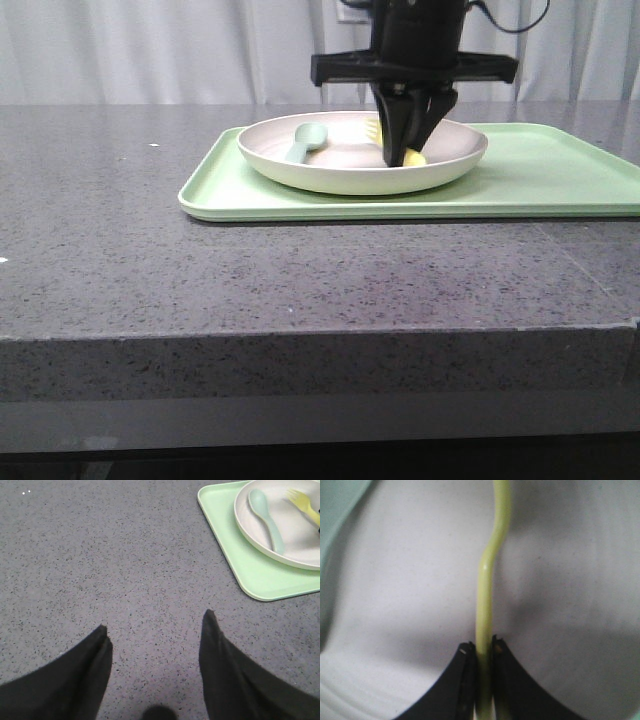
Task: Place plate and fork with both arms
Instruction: 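Carry the fork beside the plate and lower it onto the tray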
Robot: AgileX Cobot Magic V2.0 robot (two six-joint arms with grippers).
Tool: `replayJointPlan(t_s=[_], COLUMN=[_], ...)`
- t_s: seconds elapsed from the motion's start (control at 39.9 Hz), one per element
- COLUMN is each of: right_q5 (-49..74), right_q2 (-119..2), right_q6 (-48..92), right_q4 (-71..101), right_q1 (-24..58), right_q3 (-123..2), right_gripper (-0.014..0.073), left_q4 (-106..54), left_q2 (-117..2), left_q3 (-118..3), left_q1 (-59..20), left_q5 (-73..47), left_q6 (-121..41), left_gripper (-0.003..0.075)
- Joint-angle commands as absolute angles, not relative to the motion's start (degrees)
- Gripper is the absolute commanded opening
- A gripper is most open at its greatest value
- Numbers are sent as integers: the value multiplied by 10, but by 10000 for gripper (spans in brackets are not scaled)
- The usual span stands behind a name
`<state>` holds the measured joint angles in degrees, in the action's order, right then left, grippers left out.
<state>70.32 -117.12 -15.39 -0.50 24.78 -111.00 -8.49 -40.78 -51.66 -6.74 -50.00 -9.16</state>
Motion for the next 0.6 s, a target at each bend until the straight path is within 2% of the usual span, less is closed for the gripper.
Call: replayJointPlan(t_s=[0.0, 0.25, 0.58], right_q5=[738, 760, 670], right_q2=[-1103, -1035, -971], right_q6=[-117, -97, -80], right_q4=[-16, -16, -11], right_q1=[229, 156, 62], right_q3=[-1129, -1111, -941], right_gripper=[-69, -69, -69], left_q4=[-93, -93, -93], left_q2=[-407, -407, -407], left_q3=[-531, -531, -531], left_q1=[-67, -67, -67], left_q5=[-468, -464, -464], left_q6=[-92, -92, -92], left_gripper=[388, 388, 388])
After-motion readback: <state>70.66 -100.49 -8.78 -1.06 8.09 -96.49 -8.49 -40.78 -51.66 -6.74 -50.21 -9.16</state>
